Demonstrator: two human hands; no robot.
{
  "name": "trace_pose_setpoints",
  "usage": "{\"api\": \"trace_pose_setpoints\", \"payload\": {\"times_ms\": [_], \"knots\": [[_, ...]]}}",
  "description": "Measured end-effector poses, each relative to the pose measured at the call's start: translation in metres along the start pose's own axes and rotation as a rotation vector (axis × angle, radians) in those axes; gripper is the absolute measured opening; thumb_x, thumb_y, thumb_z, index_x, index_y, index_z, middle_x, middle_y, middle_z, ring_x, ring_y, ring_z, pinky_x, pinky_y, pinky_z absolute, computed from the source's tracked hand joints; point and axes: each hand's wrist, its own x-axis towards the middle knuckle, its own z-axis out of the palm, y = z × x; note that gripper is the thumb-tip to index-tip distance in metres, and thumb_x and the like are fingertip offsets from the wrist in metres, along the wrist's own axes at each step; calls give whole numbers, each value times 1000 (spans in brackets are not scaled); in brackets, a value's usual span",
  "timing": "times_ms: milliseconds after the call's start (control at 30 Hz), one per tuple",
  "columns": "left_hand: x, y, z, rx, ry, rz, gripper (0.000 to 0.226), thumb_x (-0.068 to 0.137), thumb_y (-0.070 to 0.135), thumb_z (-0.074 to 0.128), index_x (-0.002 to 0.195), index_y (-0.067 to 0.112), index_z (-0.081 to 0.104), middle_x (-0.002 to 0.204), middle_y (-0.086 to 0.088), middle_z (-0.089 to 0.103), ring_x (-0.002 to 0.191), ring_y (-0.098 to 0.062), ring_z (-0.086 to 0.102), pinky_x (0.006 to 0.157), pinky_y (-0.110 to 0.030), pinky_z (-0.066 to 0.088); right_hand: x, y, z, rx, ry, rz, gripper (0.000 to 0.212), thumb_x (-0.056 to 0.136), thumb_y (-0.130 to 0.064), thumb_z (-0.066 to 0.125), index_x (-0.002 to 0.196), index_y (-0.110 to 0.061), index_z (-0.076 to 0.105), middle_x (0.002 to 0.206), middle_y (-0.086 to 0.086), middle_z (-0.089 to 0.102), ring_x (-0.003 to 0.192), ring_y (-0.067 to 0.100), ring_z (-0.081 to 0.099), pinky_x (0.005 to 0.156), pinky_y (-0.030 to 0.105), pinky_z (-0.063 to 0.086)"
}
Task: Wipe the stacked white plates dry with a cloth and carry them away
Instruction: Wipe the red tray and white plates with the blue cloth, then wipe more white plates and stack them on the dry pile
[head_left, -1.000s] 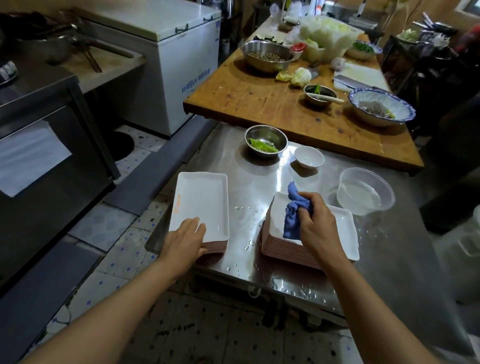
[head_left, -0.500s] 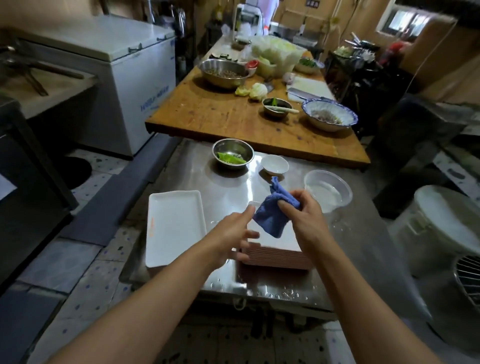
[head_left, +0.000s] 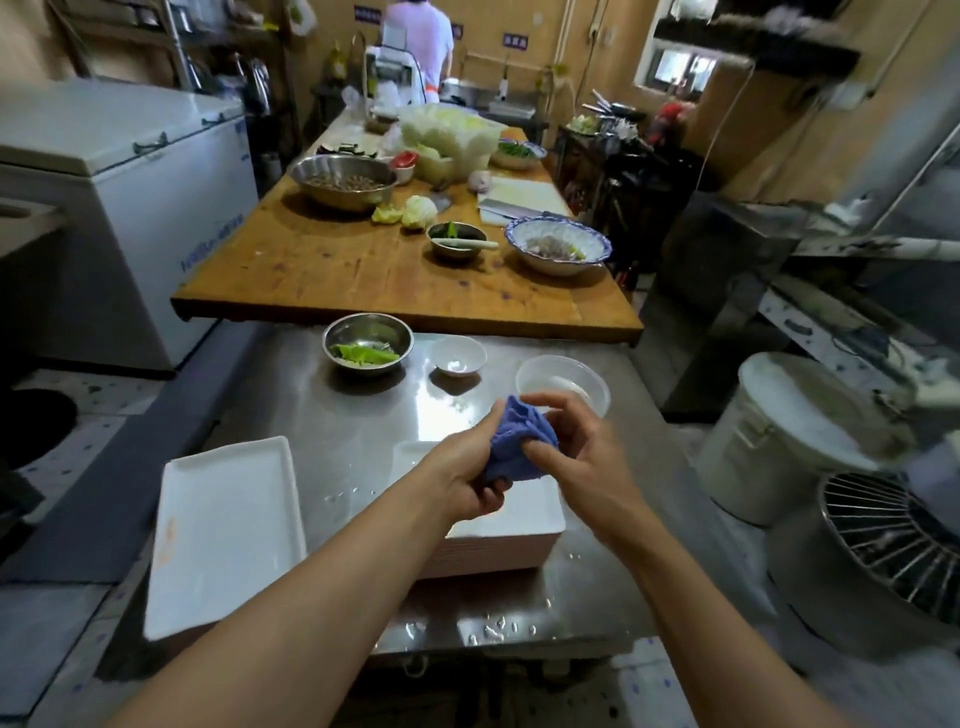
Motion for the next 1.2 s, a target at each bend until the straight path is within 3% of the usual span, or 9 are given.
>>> {"api": "trace_pose_setpoints", "payload": {"times_ms": [100, 200, 367, 500, 633, 767, 933, 1033, 1200], "knots": [[21, 3, 24, 2, 72, 131, 31, 96, 39, 49, 79, 14, 56, 48, -1, 46, 41, -9, 37, 36, -16, 30, 13, 23, -23, -179, 43, -60, 13, 91, -18, 60, 95, -30, 58, 88, -10, 61, 85, 11, 63, 73, 26, 55], [48, 8, 55, 287, 186, 314, 29, 99, 33, 40, 83, 13, 52, 67, -7, 46, 56, -14, 38, 48, -22, 33, 34, 50, -50, -208, 137, -46, 10, 94, -21, 54, 85, -20, 50, 75, -6, 54, 68, 2, 58, 59, 13, 46], [105, 24, 106, 814, 448, 861, 34, 99, 24, 41, 65, 19, 37, 61, 4, 38, 57, -13, 37, 53, -22, 28, 84, 91, -101, -155, 191, 172, 28, 95, -24, 48, 69, -20, 41, 61, -4, 46, 53, 8, 43, 50, 27, 38], [152, 31, 132, 896, 431, 1000, 31, 99, 32, 41, 73, 14, 41, 60, 1, 43, 56, -16, 45, 54, -28, 29, 130, 116, -130, -67, 182, 380, 25, 92, -16, 48, 68, -18, 43, 67, 1, 49, 58, 10, 45, 50, 23, 35], [188, 31, 137, 1070, 389, 952, 26, 95, 42, 41, 91, 17, 36, 73, -3, 51, 64, -20, 54, 56, -33, 45, 163, 131, -149, 144, 72, 515, 14, 87, -3, 47, 80, -15, 52, 65, 4, 50, 37, 0, 48, 33, 13, 31], [218, 34, 135, 1091, 427, 880, 16, 98, 30, 43, 89, 21, 33, 68, 6, 43, 56, -9, 46, 49, -17, 31, 179, 152, -152, 145, -9, 585, 15, 91, -10, 46, 78, -12, 54, 71, 9, 50, 55, 16, 39, 45, 24, 27], [246, 49, 130, 303, 230, 314, 20, 98, 20, 36, 78, 16, 38, 64, -6, 35, 40, -10, 31, 37, -17, 24, 177, 169, -168, 234, -117, 381, 18, 99, -28, 41, 104, -21, 58, 62, 5, 55, 46, 11, 42, 45, 24, 35], [247, 54, 124, 19, -21, -21, 37, 98, 21, 34, 66, 12, 50, 49, -1, 33, 31, -5, 21, 30, -11, 16, 179, 180, -174, -69, -195, 116, 29, 95, -41, 46, 124, -39, 46, 71, 0, 54, 59, 13, 48, 59, 25, 44], [252, 53, 133, -23, 174, -40, 34, 99, 27, 37, 70, 13, 45, 41, 1, 32, 30, -7, 24, 31, -10, 20, 187, 191, -149, -341, 29, -20, 32, 95, -40, 47, 75, -16, 43, 62, 1, 43, 59, 21, 45, 56, 37, 37]]}}
